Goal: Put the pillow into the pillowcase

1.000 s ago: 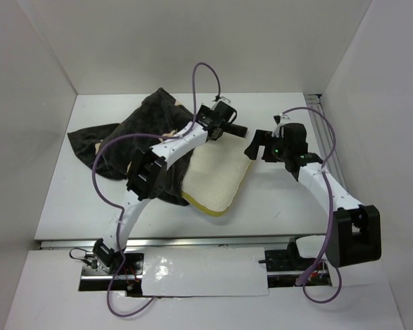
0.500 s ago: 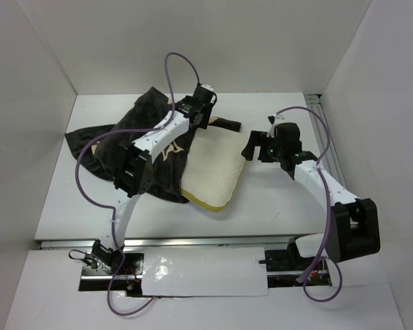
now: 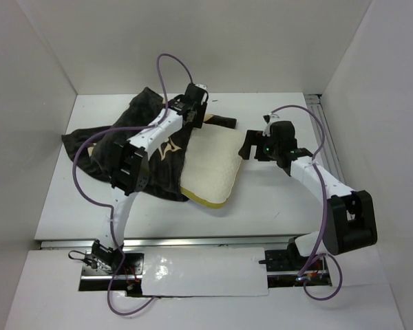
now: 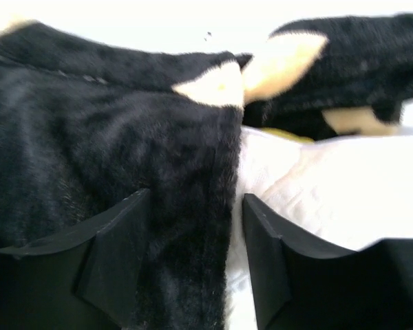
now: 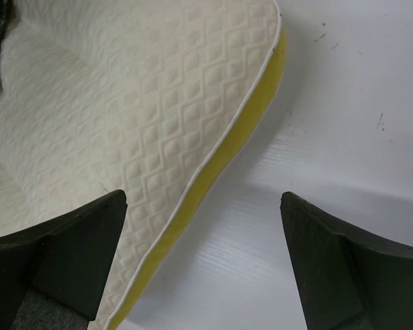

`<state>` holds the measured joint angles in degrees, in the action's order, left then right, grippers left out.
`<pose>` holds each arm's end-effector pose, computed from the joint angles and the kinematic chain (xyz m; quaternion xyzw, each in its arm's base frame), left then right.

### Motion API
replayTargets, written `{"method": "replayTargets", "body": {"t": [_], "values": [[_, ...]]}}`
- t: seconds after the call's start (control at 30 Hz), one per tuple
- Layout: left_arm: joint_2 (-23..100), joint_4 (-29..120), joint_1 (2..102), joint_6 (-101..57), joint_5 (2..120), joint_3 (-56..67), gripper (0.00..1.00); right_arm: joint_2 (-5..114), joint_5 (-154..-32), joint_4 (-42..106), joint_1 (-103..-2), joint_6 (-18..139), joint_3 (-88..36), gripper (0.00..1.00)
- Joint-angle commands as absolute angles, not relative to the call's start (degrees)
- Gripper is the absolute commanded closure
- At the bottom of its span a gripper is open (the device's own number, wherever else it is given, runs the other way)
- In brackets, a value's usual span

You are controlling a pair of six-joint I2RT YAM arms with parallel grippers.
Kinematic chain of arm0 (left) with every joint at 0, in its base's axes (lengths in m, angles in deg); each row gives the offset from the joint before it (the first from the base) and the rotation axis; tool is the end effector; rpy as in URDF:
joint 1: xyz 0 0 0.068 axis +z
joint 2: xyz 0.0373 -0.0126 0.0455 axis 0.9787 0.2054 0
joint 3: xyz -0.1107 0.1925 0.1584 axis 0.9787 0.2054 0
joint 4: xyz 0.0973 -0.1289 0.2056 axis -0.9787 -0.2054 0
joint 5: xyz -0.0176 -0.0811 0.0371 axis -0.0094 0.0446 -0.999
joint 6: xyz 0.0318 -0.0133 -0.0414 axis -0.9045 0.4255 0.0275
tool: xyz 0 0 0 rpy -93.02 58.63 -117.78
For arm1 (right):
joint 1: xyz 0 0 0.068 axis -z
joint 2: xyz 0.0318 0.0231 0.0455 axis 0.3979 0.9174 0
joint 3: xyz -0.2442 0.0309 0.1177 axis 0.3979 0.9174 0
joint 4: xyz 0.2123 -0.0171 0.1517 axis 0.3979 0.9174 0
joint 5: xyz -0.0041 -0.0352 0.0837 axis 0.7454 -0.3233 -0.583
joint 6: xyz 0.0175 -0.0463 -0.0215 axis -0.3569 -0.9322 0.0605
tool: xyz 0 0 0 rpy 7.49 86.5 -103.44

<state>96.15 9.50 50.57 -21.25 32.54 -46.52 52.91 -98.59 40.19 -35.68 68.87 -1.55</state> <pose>0.4757 -0.2345 0.2555 0.0506 0.9031 0.0183 0.4261 0.2937 0.0717 0.2445 -0.0278 0.8911 0.2018 0.4056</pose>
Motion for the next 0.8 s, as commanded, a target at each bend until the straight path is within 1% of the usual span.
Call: {"method": "replayTargets", "body": {"t": [0.0,0.03,0.07,0.1,0.13,0.17,0.23,0.33,0.4,0.53,0.6,0.73,0.77], "values": [[89.6,9.9,53.1,-21.5,41.3,-43.2,0.32,53.8,-98.3,37.8,-36.8,68.0,-4.5,0.0],[88.2,12.1,54.0,-21.5,43.7,-42.1,0.3,54.4,-98.3,37.8,-36.8,68.0,-5.0,0.0],[85.8,13.5,55.0,-21.5,48.6,-40.5,0.27,54.4,-98.3,37.2,-37.4,68.0,-5.0,0.0],[84.8,13.5,55.6,-20.6,50.4,-39.8,0.27,54.4,-98.3,37.2,-37.4,68.0,-5.0,0.0],[83.9,14.1,56.1,-20.6,51.7,-39.8,0.21,54.9,-98.3,37.2,-37.4,68.0,-5.0,0.0],[82.8,14.1,56.6,-20.1,52.6,-39.3,0.19,54.9,-98.3,37.2,-37.9,68.0,-5.0,0.0],[82.0,14.1,57.3,-20.1,53.2,-39.3,0.16,54.9,-98.3,37.2,-37.9,68.0,-5.5,0.0],[82.0,14.0,57.3,-21.8,49.9,-38.7,0.1,54.9,-97.8,36.7,-38.5,68.0,-5.5,0.0],[82.0,14.0,57.3,-23.4,49.9,-37.3,0.1,54.9,-97.8,36.7,-38.5,68.0,-5.0,0.0],[82.0,14.0,57.3,-27.6,51.3,-34.2,0.16,54.9,-97.2,36.7,-38.5,68.0,-5.0,0.0],[81.4,14.0,55.6,-30.2,51.3,-33.1,0.16,55.4,-97.2,36.7,-38.5,68.0,-5.0,0.0],[81.4,14.5,53.5,-31.0,44.1,-32.3,0.25,55.4,-97.2,36.7,-38.5,68.5,-5.0,0.0],[81.4,14.5,53.5,-31.0,44.0,-32.8,0.26,55.4,-96.7,36.7,-38.5,68.5,-5.0,0.0]]}}
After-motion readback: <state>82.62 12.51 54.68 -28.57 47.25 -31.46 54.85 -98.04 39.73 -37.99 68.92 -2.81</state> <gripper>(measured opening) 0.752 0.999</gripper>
